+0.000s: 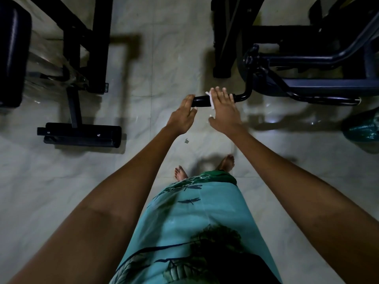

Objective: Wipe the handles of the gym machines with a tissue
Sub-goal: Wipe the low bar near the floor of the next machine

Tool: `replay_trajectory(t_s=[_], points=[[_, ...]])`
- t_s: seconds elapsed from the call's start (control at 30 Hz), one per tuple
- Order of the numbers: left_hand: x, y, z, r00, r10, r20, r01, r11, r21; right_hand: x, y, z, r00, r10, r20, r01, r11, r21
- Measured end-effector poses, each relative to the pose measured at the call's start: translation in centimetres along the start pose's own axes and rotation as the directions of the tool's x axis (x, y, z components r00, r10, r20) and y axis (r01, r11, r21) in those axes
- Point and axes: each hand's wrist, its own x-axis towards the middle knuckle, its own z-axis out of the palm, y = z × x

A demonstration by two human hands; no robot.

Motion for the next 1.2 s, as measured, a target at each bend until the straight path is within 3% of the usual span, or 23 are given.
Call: replay_trajectory(t_s=[0.23,0.4,0.6,0.77,0.93,1.2], points=[[-0.1,-0.1,-0.2,1.0,0.007,0.013,-0.007,1.0,-0.012,-2.1,0.5,1.3,0.971,-0.238,-0.021,0.234,0.965,-0.114],[-0.1,0.0,-0.2,1.0,0.005,0.003,-0.005,0.999,-0.054,-1.2,-0.5,0.8,0.987,-0.156,-0.029,0.153,0.985,-0.082],[0.0,0.2,-0.2,1.0,-0.013,0.016,0.014,0.997,-0.081,-1.2,-0.8,1.2,0.972,-0.23,-0.048,0.219,0.96,-0.173],[0.1,0.0,0.0,0.997,-0.064,0.044,0.066,0.997,-0.035,-0.2,-0.9,0.4,0.999,-0.018,-0.044,0.012,0.991,-0.133],[0.3,-0.1,-0.1,0.998,-0.025,0.055,0.031,0.993,-0.117,-0.1,-2.0,0.6,0.986,-0.163,-0.026,0.159,0.98,-0.115],[0.5,0.7,-0.7,0.992,-0.081,0.102,0.078,0.996,0.033,2.0,-0.6,-0.8,0.99,-0.139,-0.034,0.126,0.961,-0.245]])
